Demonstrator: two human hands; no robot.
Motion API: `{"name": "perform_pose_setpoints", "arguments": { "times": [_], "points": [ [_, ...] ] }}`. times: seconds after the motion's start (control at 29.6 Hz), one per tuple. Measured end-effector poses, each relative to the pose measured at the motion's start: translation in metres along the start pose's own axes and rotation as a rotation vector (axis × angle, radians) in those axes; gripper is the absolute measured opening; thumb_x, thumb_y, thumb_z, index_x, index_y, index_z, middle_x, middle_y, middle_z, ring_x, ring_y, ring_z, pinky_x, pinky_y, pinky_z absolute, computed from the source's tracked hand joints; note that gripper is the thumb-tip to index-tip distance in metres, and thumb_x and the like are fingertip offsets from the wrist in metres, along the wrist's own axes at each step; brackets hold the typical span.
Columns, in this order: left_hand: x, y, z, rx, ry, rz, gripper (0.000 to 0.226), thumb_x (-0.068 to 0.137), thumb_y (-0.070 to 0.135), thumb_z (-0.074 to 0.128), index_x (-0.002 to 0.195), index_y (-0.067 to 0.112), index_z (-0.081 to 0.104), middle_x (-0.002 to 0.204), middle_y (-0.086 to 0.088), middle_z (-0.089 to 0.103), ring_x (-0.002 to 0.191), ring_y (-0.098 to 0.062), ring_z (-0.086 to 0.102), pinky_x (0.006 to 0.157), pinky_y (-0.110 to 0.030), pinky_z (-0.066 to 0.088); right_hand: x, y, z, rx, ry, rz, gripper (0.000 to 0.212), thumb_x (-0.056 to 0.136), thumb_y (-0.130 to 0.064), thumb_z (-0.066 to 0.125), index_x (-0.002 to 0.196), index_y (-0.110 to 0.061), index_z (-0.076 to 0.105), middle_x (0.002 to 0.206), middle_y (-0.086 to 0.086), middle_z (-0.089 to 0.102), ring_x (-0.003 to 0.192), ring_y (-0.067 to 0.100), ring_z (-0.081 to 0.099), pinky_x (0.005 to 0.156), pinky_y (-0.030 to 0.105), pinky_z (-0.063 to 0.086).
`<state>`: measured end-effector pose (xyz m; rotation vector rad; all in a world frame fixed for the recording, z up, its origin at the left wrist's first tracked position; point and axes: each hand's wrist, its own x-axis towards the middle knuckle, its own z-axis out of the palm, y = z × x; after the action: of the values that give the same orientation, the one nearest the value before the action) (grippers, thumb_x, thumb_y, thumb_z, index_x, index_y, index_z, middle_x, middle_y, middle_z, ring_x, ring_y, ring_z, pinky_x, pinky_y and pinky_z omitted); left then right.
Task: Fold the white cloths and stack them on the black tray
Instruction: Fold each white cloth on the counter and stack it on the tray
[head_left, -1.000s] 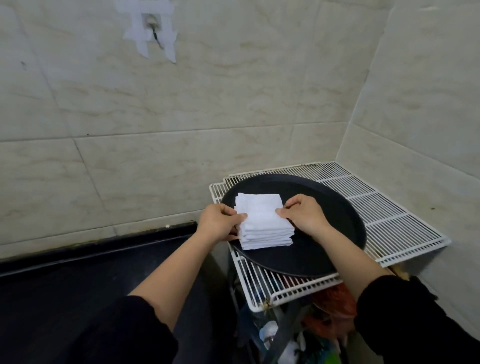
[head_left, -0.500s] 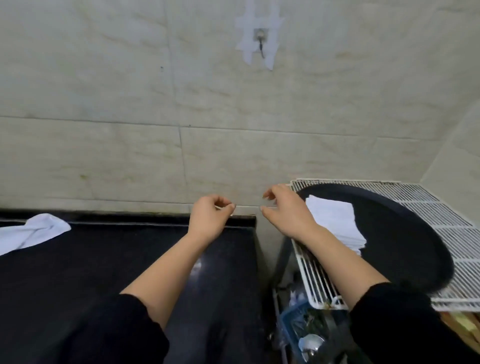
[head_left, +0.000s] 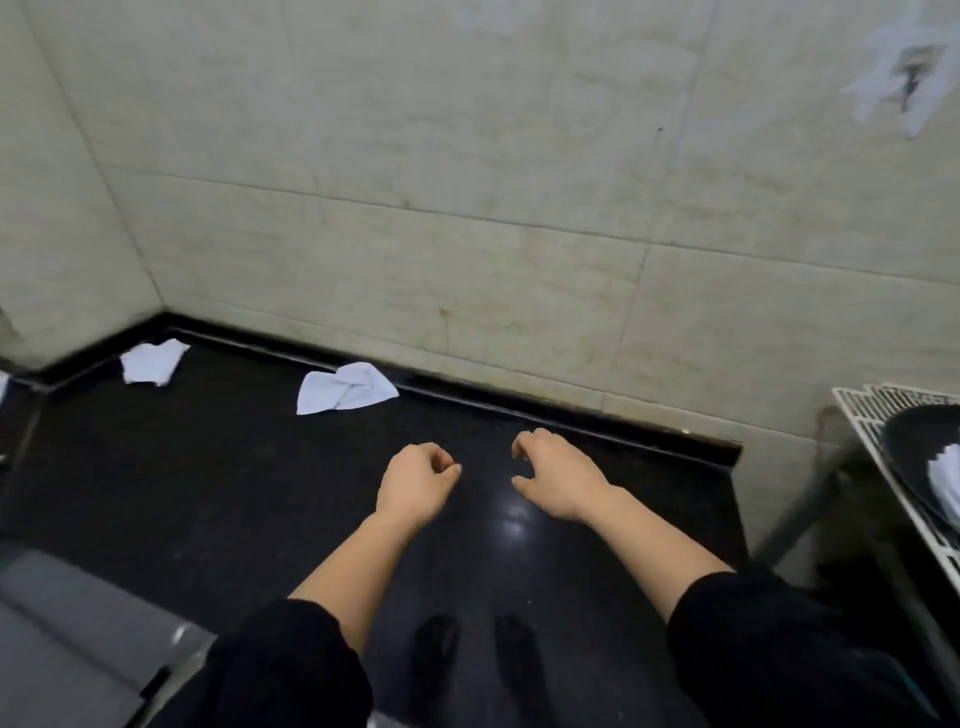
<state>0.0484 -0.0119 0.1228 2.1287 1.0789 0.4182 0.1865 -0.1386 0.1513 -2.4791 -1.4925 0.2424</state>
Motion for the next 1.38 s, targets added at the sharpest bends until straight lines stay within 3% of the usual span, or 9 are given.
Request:
{"name": "perform_pose_setpoints", "arguments": {
  "times": [0.24,0.54,0.91,1.18,1.32,1.38],
  "points": [
    [0.013,-0.129,-0.098,0.086,0.006,-0.097,0.010,0.087,0.026,0.064,0.081,0.018,0.065,0.079,0.004,0.064,0.080,-0.017,0.061,0.068,-0.024,0.042,0.055,-0.136,0.077,0.020,-0.094,-0.033,0.036,0.091,-0.030,0.058,0.123,-0.015,0.050,0.124,0.005,0.051,0.114,0.026,0.051,0.090,0.039,0.047],
    [0.061,-0.218,-0.169,0.079,0.025,-0.174,0.008,0.087,0.023,0.063,0.081,0.018,0.064,0.078,0.004,0.063,0.078,-0.015,0.059,0.068,-0.024,0.040,0.134,-0.216,0.117,-0.024,-0.185,-0.016,0.036,0.090,-0.027,0.057,0.122,-0.013,0.048,0.125,0.008,0.050,0.114,0.029,0.051,0.086,0.036,0.042],
    [0.180,-0.273,-0.184,0.110,-0.071,-0.209,0.008,0.087,0.023,0.062,0.083,0.017,0.065,0.087,0.001,0.066,0.082,-0.017,0.062,0.070,-0.029,0.050,0.253,-0.230,0.155,0.027,-0.214,0.078,0.033,0.092,-0.027,0.055,0.122,-0.015,0.048,0.125,0.005,0.051,0.109,0.025,0.053,0.079,0.031,0.040],
    [0.284,-0.300,-0.158,0.136,-0.209,-0.192,0.012,0.089,0.024,0.063,0.097,0.017,0.068,0.101,0.000,0.065,0.089,-0.012,0.061,0.077,-0.026,0.048,0.346,-0.198,0.191,0.041,-0.268,0.200,0.025,0.090,-0.023,0.054,0.113,-0.012,0.050,0.120,0.006,0.052,0.108,0.025,0.052,0.085,0.035,0.045],
    [0.318,-0.310,-0.144,0.139,-0.240,-0.169,0.010,0.087,0.024,0.065,0.094,0.018,0.068,0.104,-0.003,0.065,0.090,-0.015,0.062,0.082,-0.029,0.052,0.379,-0.182,0.207,0.024,-0.257,0.213,0.014,0.091,-0.021,0.051,0.100,-0.014,0.043,0.118,0.007,0.050,0.109,0.027,0.051,0.074,0.032,0.039],
    [0.336,-0.315,-0.136,0.142,-0.244,-0.166,0.010,0.088,0.025,0.064,0.095,0.018,0.068,0.104,-0.004,0.062,0.089,-0.015,0.062,0.079,-0.028,0.050,0.395,-0.173,0.213,0.007,-0.254,0.222,0.015,0.092,-0.021,0.050,0.103,-0.013,0.045,0.118,0.007,0.050,0.109,0.027,0.050,0.073,0.032,0.036]
  ]
}}
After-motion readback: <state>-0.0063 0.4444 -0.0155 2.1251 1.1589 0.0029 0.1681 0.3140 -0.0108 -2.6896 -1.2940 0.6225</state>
